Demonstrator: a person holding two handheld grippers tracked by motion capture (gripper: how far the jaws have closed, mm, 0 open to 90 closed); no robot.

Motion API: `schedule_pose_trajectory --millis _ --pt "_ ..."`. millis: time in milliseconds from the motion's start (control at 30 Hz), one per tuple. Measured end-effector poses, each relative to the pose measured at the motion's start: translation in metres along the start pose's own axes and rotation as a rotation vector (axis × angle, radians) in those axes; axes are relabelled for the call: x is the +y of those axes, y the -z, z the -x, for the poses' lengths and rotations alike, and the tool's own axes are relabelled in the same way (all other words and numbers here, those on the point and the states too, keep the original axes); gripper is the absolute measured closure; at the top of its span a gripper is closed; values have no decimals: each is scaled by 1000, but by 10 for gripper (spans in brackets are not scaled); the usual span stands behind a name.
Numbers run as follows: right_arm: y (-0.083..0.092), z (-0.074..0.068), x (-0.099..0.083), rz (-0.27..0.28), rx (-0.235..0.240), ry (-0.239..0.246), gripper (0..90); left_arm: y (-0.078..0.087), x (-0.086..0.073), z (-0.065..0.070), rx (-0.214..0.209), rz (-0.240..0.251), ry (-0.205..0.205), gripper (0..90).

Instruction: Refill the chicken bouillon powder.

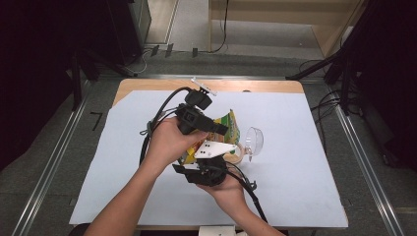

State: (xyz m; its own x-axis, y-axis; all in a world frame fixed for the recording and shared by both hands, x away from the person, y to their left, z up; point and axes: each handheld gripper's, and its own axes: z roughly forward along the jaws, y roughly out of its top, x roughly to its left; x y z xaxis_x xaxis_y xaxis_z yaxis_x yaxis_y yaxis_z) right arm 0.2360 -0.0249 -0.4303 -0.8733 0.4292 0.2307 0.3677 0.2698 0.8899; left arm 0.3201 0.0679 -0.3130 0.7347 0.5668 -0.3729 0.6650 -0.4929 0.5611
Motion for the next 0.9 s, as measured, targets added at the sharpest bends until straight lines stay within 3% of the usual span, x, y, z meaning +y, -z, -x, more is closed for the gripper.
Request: schedule_pose_trajectory --millis 133,400,500,700,900 --pt "2 0 2 -4 2 -8 654 -1 3 -1 10 -7 -1 790" --pt "3 -2 11 -17 14 -1 662 -1 11 -18 -53 -28 52 791" --pt "3 0 13 -14 8 1 662 -1 14 -19 -58 -40 55 786" --pt "0 2 12 -20 28 -42 658 -7 15 -22 -67 -58 61 779" --pt "-1 2 9 -27 19 -32 681 -9 14 -21 -67 -54 57 778"
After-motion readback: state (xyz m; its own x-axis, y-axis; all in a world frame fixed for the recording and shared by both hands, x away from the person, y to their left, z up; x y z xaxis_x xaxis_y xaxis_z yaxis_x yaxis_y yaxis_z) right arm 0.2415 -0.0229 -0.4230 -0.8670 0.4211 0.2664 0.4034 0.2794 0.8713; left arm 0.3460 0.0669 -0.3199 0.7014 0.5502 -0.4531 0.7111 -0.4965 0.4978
